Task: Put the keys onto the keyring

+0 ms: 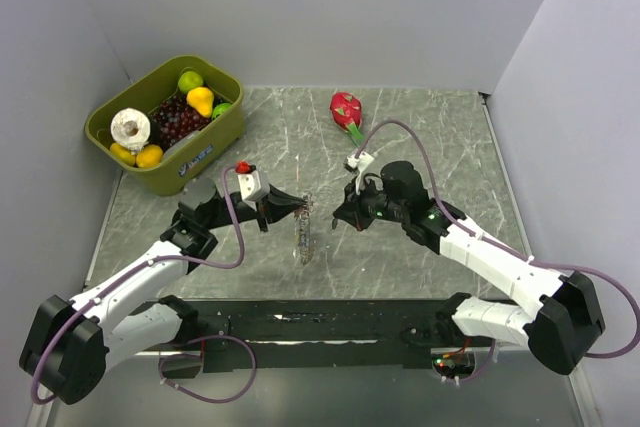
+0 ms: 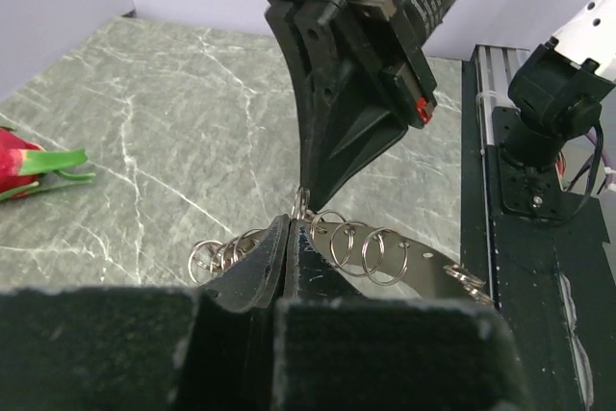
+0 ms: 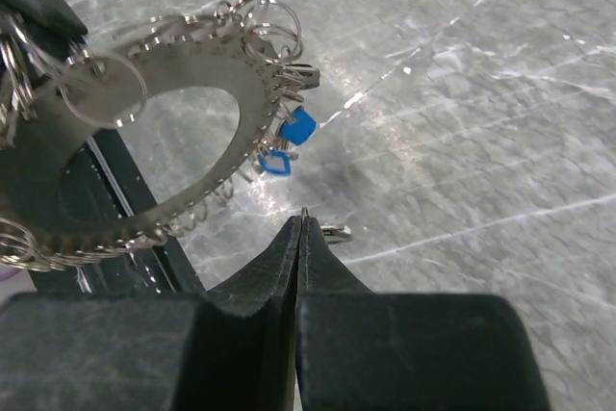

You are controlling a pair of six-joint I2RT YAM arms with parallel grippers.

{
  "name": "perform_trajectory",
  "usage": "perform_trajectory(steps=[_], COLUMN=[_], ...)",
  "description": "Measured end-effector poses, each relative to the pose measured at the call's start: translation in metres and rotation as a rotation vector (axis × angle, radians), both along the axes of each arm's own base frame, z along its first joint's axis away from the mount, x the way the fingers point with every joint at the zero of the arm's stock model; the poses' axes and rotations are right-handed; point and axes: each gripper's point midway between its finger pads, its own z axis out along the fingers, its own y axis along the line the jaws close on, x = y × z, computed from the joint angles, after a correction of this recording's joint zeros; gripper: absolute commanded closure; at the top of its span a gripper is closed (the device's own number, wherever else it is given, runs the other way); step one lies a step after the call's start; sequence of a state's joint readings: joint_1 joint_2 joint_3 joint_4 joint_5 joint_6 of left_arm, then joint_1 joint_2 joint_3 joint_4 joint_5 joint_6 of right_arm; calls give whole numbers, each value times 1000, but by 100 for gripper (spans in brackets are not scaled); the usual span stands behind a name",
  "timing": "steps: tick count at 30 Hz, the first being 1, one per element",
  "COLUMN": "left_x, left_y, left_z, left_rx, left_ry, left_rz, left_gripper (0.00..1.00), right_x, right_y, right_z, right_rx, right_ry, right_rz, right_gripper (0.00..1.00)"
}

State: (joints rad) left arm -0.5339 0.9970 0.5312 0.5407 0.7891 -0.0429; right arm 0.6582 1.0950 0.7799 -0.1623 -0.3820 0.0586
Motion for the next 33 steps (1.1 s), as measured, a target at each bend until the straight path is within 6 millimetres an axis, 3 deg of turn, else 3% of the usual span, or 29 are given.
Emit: perform_trajectory(steps=[9, 14, 18, 22, 28, 33], left_x=[5, 1, -3, -3, -5, -6], left_y=[2, 14, 22, 24, 30, 38], left_z=[-10, -47, -69, -65, -45, -48], left_rx=[-44, -59, -62, -94, -140, -92], left_ry=[145, 216, 275, 283, 221, 187], left_rz=[94, 186, 230, 246, 263, 294], left_gripper=[99, 99, 99, 99, 99, 99], right_x=[3, -2, -10, -19, -29, -32], right_y=[8, 8, 13, 22, 28, 27], right_z=[18, 34, 61, 77, 78, 79], right_rx=[55, 118, 222, 295, 320, 322], right_ry=[-26, -11, -19, -13, 39, 38], right_rz=[16, -5, 15, 69, 128, 136], right_gripper=[100, 100, 100, 100, 100, 100])
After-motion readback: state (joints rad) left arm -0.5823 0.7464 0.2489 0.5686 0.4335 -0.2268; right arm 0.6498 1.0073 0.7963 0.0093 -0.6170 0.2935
